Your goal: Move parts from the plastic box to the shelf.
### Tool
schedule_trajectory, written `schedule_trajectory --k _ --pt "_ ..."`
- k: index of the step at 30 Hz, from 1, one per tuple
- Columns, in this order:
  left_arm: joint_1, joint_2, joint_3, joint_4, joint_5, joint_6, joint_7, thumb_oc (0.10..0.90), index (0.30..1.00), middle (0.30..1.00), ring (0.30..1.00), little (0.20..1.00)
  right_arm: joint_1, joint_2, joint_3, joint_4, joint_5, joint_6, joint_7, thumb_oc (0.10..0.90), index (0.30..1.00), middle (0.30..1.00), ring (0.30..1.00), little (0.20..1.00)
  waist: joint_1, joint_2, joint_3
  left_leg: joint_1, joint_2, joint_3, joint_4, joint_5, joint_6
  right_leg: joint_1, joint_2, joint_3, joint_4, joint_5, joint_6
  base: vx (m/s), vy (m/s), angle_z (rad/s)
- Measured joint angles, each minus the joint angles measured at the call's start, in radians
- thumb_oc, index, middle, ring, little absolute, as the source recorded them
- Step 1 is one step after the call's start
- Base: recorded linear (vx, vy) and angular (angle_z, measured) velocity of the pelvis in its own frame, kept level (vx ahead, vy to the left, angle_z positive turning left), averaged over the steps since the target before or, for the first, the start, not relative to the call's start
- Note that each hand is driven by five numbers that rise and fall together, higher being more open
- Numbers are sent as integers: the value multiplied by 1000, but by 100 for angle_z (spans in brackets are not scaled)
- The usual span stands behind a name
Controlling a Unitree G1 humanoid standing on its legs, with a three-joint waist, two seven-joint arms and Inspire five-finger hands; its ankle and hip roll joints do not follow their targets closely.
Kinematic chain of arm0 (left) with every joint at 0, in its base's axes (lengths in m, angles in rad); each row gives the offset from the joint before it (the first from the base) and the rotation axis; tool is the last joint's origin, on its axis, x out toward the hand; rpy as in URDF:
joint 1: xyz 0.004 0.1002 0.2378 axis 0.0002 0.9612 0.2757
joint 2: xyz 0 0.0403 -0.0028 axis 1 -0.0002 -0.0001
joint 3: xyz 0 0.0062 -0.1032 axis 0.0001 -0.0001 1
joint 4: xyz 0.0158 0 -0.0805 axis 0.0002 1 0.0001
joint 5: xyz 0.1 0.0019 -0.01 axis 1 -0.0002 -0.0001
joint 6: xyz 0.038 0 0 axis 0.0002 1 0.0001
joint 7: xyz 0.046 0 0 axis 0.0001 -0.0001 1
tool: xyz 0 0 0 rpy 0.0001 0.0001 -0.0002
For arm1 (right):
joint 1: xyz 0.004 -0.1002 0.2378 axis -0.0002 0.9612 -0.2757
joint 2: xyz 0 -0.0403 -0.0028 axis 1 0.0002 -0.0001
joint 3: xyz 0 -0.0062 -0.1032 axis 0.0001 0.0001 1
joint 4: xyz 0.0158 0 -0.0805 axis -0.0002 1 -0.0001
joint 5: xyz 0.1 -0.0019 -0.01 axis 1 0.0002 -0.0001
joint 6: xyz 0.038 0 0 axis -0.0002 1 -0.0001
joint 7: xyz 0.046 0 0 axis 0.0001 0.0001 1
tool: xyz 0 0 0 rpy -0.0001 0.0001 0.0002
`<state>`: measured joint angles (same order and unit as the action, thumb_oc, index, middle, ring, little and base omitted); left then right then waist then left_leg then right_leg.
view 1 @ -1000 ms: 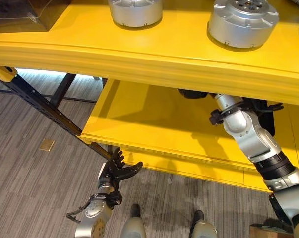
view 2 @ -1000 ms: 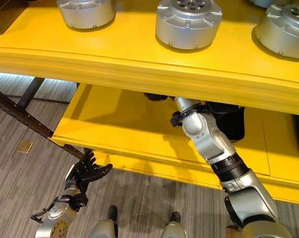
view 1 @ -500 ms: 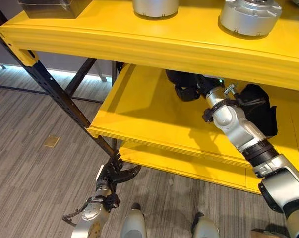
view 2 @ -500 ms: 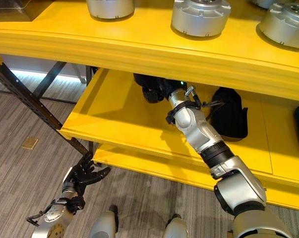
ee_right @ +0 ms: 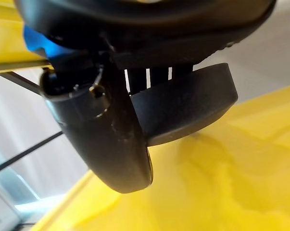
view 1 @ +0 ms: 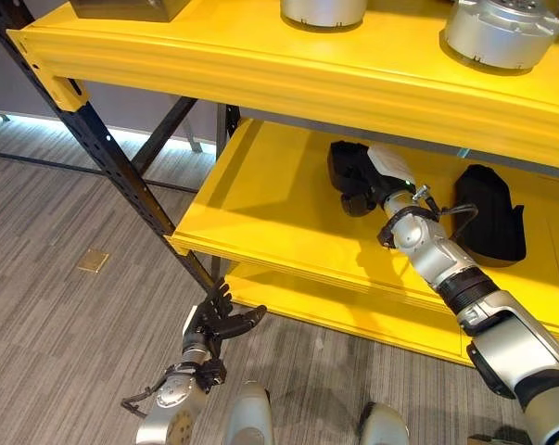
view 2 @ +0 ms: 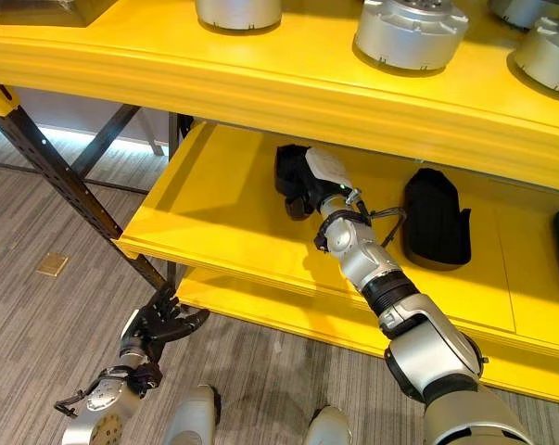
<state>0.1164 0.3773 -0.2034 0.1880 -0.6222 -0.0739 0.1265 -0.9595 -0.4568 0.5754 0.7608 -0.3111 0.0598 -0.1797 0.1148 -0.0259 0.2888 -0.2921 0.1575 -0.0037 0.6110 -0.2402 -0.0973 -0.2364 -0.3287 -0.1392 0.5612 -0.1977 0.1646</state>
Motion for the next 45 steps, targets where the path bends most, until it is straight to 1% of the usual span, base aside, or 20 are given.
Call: schedule_trajectory --k 3,6,8,11,15,20,26,35,38,45 --pt "-3 1 -10 1 0 0 0 900 1000 1000 1000 1000 -14 32 2 84 0 9 -1 400 300 300 300 300 1 -12 6 -15 1 -3 28 -18 9 -2 -2 0 6 -3 2 0 0 0" --pt "-6 2 -14 1 -1 0 0 900 1000 1000 1000 1000 -37 62 13 148 0 11 -1 400 300 300 300 300 3 -14 8 -40 0 -3 67 -38 11 -20 -5 7 22 -7 8 0 9 -1" --pt "-7 4 -17 1 -1 0 1 900 1000 1000 1000 1000 -40 71 15 158 0 11 -1 400 300 300 300 300 7 -14 8 -54 -2 -2 88 -44 8 -30 -8 11 33 -9 10 0 0 0" --pt "-13 7 -32 1 -1 0 2 900 1000 1000 1000 1000 -43 79 35 162 0 12 -1 400 300 300 300 300 8 -16 12 -62 -5 1 118 -64 18 -35 -16 20 49 -20 5 0 0 0" --pt "-24 12 -32 1 0 0 16 900 1000 1000 1000 1000 -43 83 35 165 0 12 -3 400 300 300 300 300 3 -15 13 -71 -5 0 136 -75 20 -38 -17 22 58 -26 9 1 -9 2" --pt "-24 14 -32 1 0 -1 21 900 1000 1000 1000 1000 -50 105 36 224 1 7 -5 400 300 300 300 300 6 -12 15 -74 -1 -6 134 -75 17 -52 -18 22 80 -38 18 1 -29 0" --pt "-24 32 -53 1 0 -5 20 900 1000 1000 1000 1000 -53 106 36 273 2 10 -5 400 300 300 300 300 4 -6 20 -89 0 -17 131 -70 8 -70 -15 15 103 -55 13 -9 -33 4" --pt "-26 33 -52 1 0 -8 19 900 1000 1000 1000 1000 -62 104 34 279 3 9 -6 400 300 300 300 300 -4 4 26 -89 0 -23 131 -70 8 -70 -15 13 108 -59 14 -1 -2 0" --pt "-26 33 -53 1 0 -9 19 900 1000 1000 1000 1000 -67 106 31 306 3 -10 -14 400 300 300 300 300 -2 4 26 -89 0 -23 131 -69 6 -71 -16 14 109 -59 14 -1 -13 0" --pt "-27 35 -71 1 0 -9 18 900 1000 1000 1000 1000 -70 109 30 312 3 -10 -15 400 300 300 300 300 -5 4 26 -89 1 -22 131 -69 6 -73 -15 17 109 -59 14 0 -5 0"
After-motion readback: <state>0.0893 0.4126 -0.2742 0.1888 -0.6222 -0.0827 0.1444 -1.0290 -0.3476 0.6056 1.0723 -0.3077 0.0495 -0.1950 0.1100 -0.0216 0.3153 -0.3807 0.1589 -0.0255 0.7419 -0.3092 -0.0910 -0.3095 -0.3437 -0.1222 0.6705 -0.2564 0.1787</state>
